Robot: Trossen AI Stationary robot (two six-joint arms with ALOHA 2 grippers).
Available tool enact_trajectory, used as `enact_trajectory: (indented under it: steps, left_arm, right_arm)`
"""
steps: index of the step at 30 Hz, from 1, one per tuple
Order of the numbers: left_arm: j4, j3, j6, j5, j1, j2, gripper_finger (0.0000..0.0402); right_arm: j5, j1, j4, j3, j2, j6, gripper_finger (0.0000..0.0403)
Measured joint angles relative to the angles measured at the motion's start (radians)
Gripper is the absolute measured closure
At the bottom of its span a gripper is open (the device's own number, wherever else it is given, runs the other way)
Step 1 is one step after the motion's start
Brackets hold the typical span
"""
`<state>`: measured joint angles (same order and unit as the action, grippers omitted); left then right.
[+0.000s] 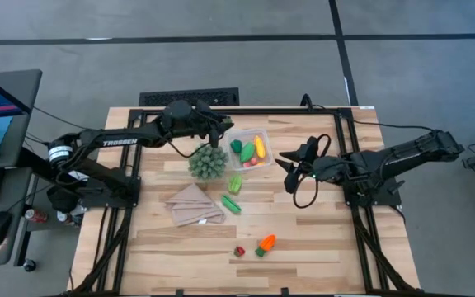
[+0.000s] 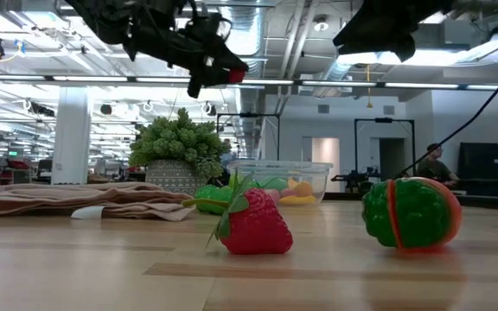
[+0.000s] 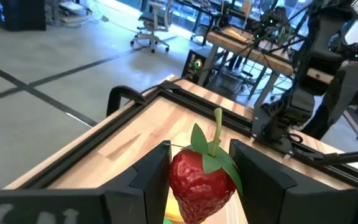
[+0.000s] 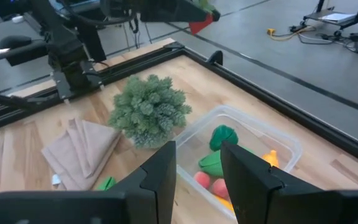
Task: Pick and placing Produce into tupperware
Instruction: Put the left strawberry into the transparent bin
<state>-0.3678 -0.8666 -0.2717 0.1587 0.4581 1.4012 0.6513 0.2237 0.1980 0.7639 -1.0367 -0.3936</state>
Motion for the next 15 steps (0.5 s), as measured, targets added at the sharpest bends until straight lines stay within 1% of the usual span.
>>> enact_trajectory:
  steps: [2,5,9,12,15]
  left_arm:
    - [0.011,-0.027,-0.009,0.027,0.0,0.036,0.0253]
    - [0.006,-0.108,-0.012,0.079,-0.011,0.118,0.0253]
    - [0.07,-0.232,-0.011,0.134,-0.017,0.231,0.0253]
    - [0.187,-0.333,0.003,0.158,-0.017,0.303,0.0253]
    - [0.338,-0.432,0.025,0.18,-0.011,0.376,0.0253]
  right_arm:
    - [0.0,-0.012,-0.005,0.0,0.0,0.0,0.0285]
    - [0.0,-0.028,-0.007,0.0,0.001,0.0,0.0285]
    - [0.0,-0.03,-0.013,0.0,0.003,0.0,0.0285]
    - [-0.003,-0.021,-0.013,0.0,0.003,0.0,0.0285]
    - [-0.003,-0.005,-0.016,0.0,0.003,0.0,0.0285]
